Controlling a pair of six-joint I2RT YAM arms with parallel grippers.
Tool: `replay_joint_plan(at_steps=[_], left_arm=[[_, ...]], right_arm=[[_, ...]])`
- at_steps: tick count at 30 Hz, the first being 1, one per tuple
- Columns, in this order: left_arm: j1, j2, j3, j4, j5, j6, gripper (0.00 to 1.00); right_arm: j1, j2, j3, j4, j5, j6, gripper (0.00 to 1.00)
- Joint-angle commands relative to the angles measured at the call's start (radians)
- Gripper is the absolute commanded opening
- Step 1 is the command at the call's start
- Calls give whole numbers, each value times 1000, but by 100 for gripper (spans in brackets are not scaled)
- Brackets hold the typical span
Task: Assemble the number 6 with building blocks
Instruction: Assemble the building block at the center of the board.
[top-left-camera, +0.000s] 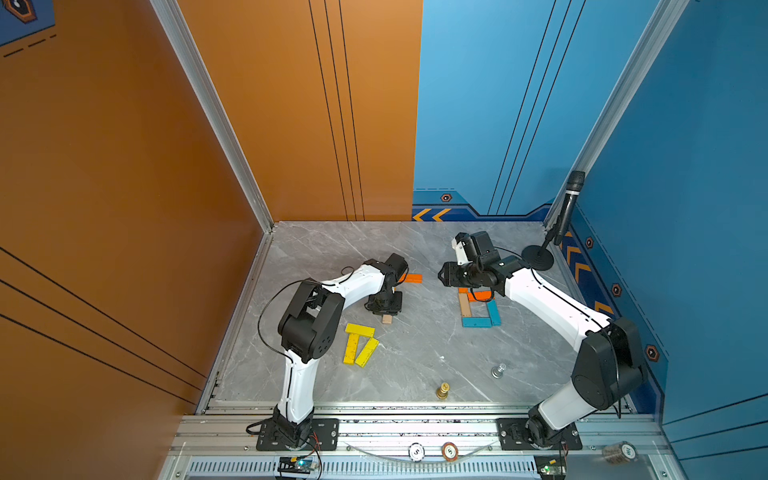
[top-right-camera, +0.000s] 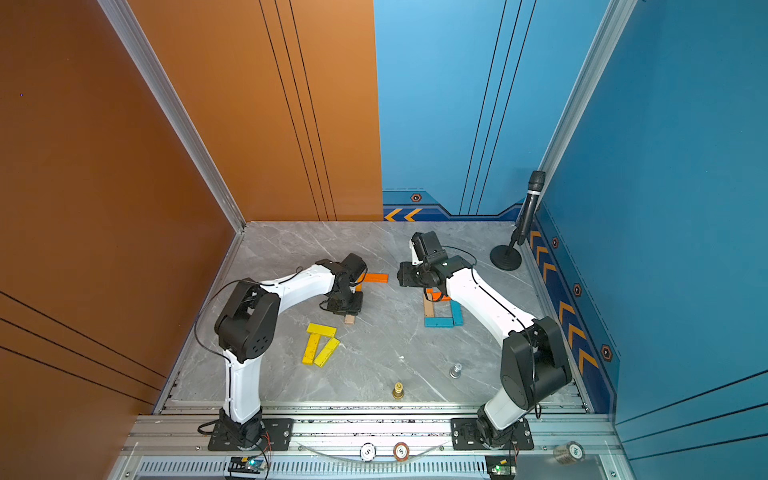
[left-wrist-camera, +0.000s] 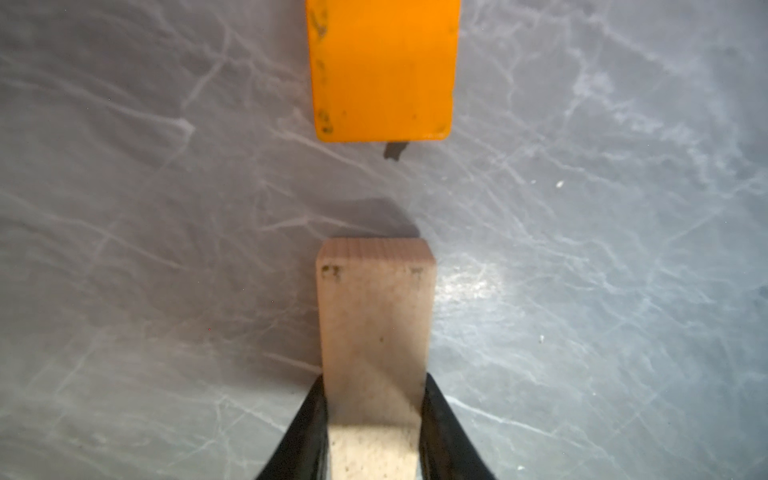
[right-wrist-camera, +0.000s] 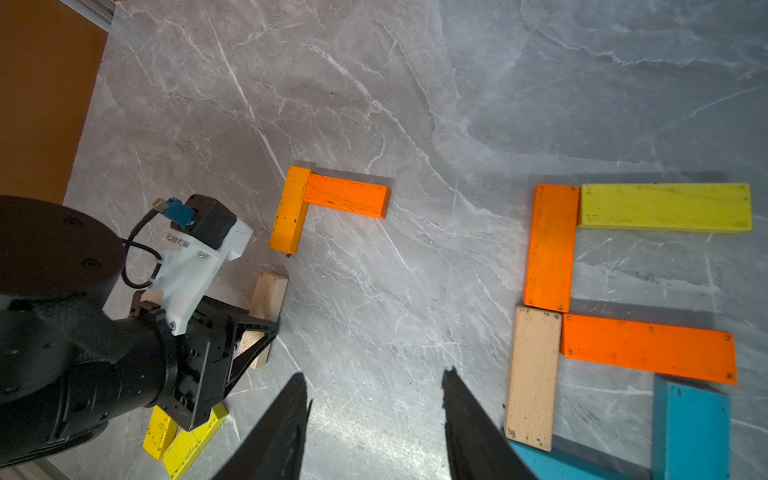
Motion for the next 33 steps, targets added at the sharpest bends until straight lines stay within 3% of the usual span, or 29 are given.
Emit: replay_joint_plan(at_steps=[1, 26, 33], left_arm=[[-5, 34, 16, -3, 9, -7, 35], [17, 65, 62, -22, -19, 8, 35], [26, 14, 51, -39, -32, 9, 42]], right_arm=[[-4, 6, -11, 5, -12, 6, 53], [-4, 5, -9, -6, -13, 1, 53], [-4, -3, -11, -12, -15, -4, 54]])
